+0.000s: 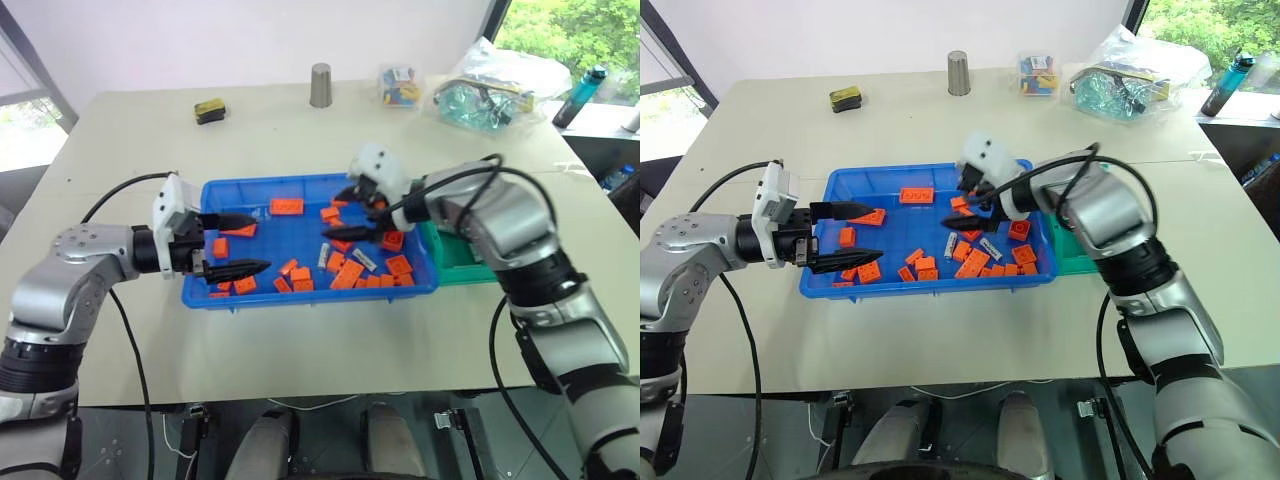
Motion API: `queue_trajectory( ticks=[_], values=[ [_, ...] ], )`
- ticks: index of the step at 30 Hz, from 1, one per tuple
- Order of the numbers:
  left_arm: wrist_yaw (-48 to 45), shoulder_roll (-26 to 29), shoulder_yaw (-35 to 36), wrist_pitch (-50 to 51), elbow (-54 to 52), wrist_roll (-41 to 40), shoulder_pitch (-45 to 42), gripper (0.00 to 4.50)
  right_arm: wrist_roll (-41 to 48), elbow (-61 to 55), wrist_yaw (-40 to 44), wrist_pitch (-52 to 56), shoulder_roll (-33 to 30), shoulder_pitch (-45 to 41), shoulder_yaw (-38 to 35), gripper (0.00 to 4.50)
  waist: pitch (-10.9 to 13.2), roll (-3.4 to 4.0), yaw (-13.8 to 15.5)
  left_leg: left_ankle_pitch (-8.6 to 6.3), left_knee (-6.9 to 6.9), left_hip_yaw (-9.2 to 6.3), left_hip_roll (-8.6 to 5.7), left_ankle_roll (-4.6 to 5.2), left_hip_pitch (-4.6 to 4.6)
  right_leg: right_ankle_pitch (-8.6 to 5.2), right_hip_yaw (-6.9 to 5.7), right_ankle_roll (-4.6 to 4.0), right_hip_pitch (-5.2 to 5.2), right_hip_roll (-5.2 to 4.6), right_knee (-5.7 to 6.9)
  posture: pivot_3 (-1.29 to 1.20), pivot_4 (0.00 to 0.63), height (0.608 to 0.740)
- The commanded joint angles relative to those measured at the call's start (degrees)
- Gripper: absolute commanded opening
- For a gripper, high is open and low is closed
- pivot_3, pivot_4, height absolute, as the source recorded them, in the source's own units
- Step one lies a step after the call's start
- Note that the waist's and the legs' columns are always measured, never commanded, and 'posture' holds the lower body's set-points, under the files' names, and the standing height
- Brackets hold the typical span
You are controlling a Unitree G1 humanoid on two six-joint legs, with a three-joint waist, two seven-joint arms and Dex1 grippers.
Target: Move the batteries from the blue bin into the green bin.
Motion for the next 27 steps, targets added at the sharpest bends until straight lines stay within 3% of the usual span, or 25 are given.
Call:
queue_trajectory(
  ticks=[1,14,27],
  values=[
    [0.9,0.4,1.5,-0.1,-3.4,-0.7,1.0,4.5,-4.6,4.2,2.6,-5.5,1.6,-2.5,4.4,4.47,0.0,0.0,-0.2,0.0,0.0,0.0,0.0,0.0,0.0,0.0,0.0,0.0,-0.01,0.0,0.0,0.0,0.15,0.727],
    [4.2,0.7,3.4,1.5,-7.4,-2.0,3.7,4.5,-12.2,12.1,6.0,-9.3,8.5,-3.3,8.1,4.47,0.0,0.0,-0.5,0.0,-0.01,0.0,0.05,-0.01,0.0,0.0,0.0,0.0,-0.06,0.03,0.01,0.0,0.15,0.727],
    [4.8,0.0,2.6,1.0,-6.7,-2.1,2.6,4.5,-17.1,14.3,7.1,-9.9,8.2,-0.7,8.6,4.47,0.0,0.0,-0.6,0.0,-0.02,-0.01,0.04,-0.01,0.0,0.0,0.0,0.0,-0.06,0.03,0.01,0.0,0.15,0.727]
  ],
)
